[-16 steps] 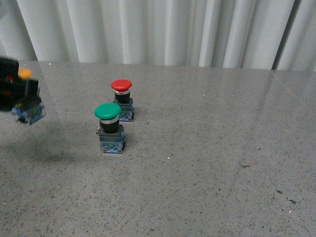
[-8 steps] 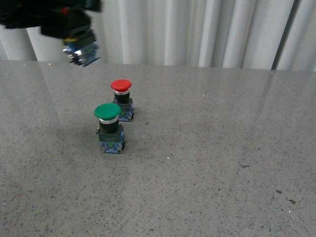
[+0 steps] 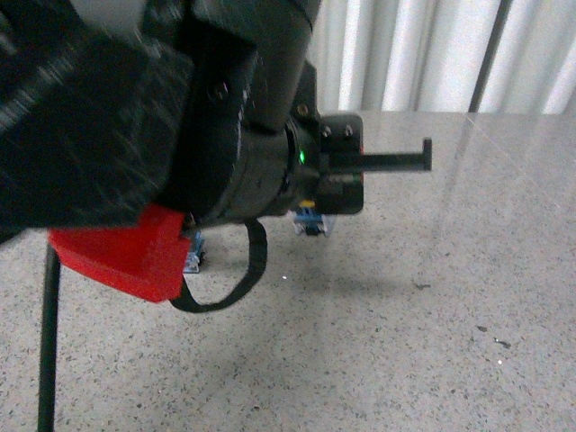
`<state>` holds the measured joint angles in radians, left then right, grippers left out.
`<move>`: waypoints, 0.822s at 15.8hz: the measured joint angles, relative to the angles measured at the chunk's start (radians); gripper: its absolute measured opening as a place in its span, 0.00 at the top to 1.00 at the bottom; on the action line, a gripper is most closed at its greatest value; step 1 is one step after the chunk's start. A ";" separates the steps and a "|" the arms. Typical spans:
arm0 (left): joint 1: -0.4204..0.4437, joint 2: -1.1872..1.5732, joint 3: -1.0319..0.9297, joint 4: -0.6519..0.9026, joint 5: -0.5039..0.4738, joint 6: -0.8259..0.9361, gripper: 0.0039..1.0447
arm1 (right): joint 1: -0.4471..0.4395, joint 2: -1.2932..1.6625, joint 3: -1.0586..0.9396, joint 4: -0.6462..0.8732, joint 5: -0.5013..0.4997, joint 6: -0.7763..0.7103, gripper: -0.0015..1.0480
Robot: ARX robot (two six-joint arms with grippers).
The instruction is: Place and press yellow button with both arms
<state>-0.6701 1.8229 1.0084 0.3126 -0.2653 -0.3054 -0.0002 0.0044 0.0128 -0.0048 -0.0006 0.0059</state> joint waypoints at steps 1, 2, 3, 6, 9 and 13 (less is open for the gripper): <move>0.012 0.037 0.006 0.006 0.038 -0.002 0.72 | 0.000 0.000 0.000 0.000 0.000 0.000 0.06; 0.018 0.066 0.008 0.013 0.058 -0.002 0.72 | 0.000 0.000 0.000 0.001 0.000 0.000 0.06; 0.019 0.078 0.027 0.018 0.058 -0.004 0.72 | 0.000 0.000 0.000 0.000 0.000 0.000 0.06; 0.020 0.082 0.037 0.003 0.063 -0.010 0.72 | 0.000 0.000 0.000 0.000 0.000 0.000 0.06; 0.016 0.082 0.039 0.000 0.084 -0.027 0.72 | 0.000 0.000 0.000 0.000 0.000 0.000 0.06; 0.014 0.077 0.039 0.002 0.092 -0.035 0.32 | 0.000 0.000 0.000 0.000 0.000 0.000 0.06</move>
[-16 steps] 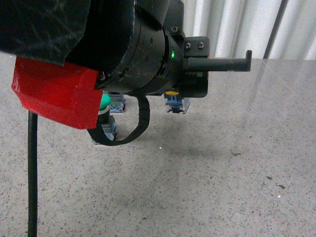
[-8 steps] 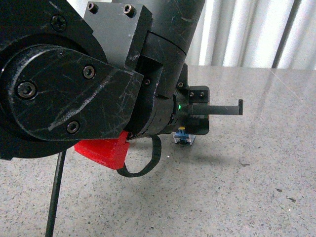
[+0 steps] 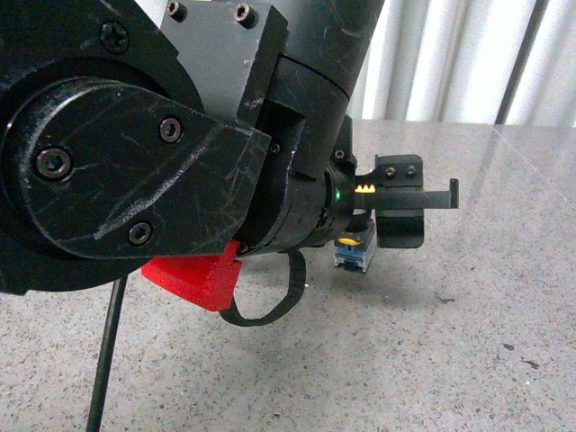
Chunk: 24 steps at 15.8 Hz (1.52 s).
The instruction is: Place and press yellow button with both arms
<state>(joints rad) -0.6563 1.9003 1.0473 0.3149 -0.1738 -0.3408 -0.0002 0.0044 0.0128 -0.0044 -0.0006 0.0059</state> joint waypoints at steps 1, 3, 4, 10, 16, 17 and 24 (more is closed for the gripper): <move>0.000 -0.005 0.000 -0.001 0.004 0.000 0.24 | 0.000 0.000 0.000 0.000 0.000 0.000 0.06; -0.001 -0.025 0.000 -0.002 0.011 0.002 0.04 | 0.000 0.000 0.000 0.000 0.000 0.000 0.06; -0.002 -0.043 0.000 -0.001 0.014 0.009 0.07 | 0.000 0.000 0.000 0.000 0.000 0.000 0.06; 0.086 -0.268 -0.061 0.074 -0.054 0.335 0.06 | 0.000 0.000 0.000 0.000 0.000 0.000 0.06; 0.285 -0.607 -0.294 0.220 -0.164 0.488 0.22 | 0.000 0.000 0.000 0.000 0.000 0.000 0.06; 0.345 -0.729 -0.402 0.185 -0.129 0.424 0.32 | 0.000 0.000 0.000 0.000 0.000 0.000 0.06; 0.521 -1.087 -0.802 0.239 0.035 0.345 0.96 | 0.000 0.000 0.000 0.000 0.000 0.000 0.06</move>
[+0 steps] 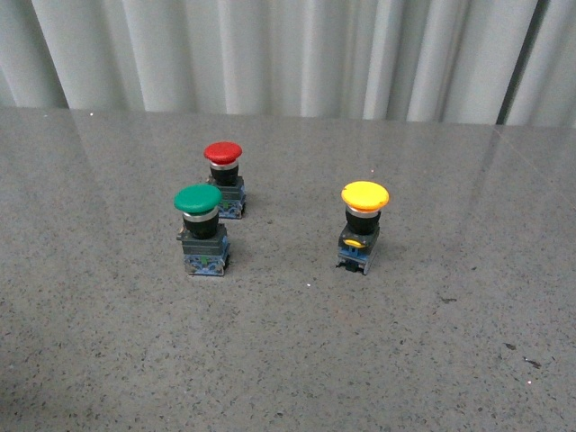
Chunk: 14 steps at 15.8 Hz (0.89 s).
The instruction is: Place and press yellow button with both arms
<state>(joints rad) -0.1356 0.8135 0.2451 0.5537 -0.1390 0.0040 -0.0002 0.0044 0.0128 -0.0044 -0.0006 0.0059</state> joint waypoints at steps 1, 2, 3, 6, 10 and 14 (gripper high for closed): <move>0.016 -0.035 -0.026 0.001 0.011 0.000 0.96 | 0.000 0.000 0.000 0.000 0.000 0.000 0.06; 0.029 -0.066 -0.051 -0.002 0.022 0.000 0.96 | 0.000 0.000 0.000 0.000 0.000 0.000 0.06; 0.037 -0.089 -0.070 -0.007 0.035 0.000 0.96 | 0.000 0.000 0.000 0.000 0.000 0.000 0.06; 0.138 -0.183 -0.131 -0.048 0.124 0.000 0.96 | 0.000 0.000 0.000 0.000 0.000 0.000 0.06; 0.133 -0.294 -0.179 -0.111 0.140 -0.001 0.96 | 0.000 0.000 0.000 0.000 0.000 0.000 0.06; 0.135 -0.399 -0.203 -0.183 0.139 -0.001 0.96 | 0.000 0.000 0.000 0.000 0.000 0.000 0.06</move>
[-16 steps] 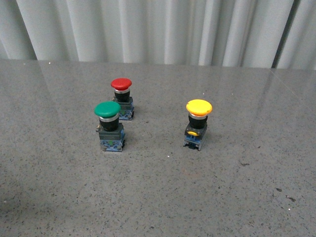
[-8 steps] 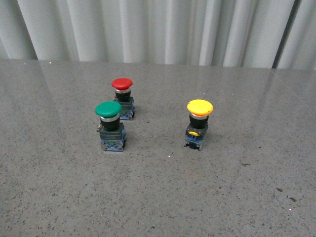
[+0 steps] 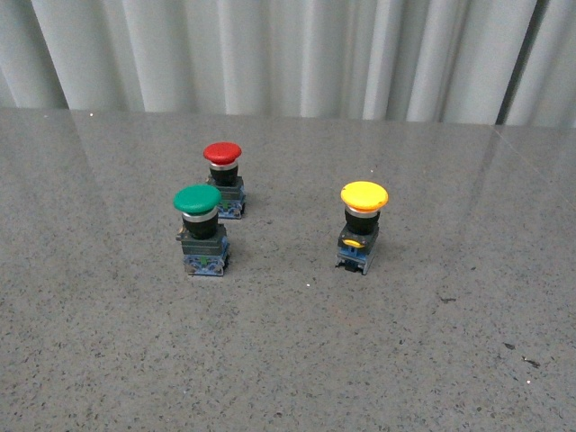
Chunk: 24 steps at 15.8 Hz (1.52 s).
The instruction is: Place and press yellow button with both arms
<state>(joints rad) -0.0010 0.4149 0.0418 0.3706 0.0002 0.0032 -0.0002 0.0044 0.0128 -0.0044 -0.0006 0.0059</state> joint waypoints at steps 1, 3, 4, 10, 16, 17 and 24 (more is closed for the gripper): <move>0.000 -0.012 -0.019 0.032 0.000 0.000 0.96 | 0.000 0.000 0.000 0.000 0.000 0.000 0.06; 0.000 -0.050 -0.029 -0.011 0.000 0.000 0.96 | 0.000 0.000 0.000 0.000 0.000 0.000 0.06; 0.000 -0.080 -0.029 -0.040 0.000 0.000 0.96 | 0.000 0.000 0.000 0.000 0.000 0.000 0.06; 0.000 -0.204 -0.029 -0.156 0.000 0.000 0.96 | 0.000 0.000 0.000 0.000 0.000 0.000 0.06; 0.000 -0.404 -0.023 -0.357 -0.003 0.000 0.96 | 0.000 0.000 0.000 0.000 0.000 0.000 0.06; 0.000 -0.404 -0.028 -0.383 -0.002 0.000 0.96 | 0.000 0.000 0.000 0.001 0.000 0.000 0.06; 0.000 -0.404 -0.028 -0.375 -0.001 -0.001 0.55 | 0.000 0.000 0.000 0.000 0.000 0.000 0.06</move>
<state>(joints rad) -0.0010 0.0109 0.0139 -0.0040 -0.0006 0.0021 -0.0002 0.0044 0.0128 -0.0044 -0.0006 0.0059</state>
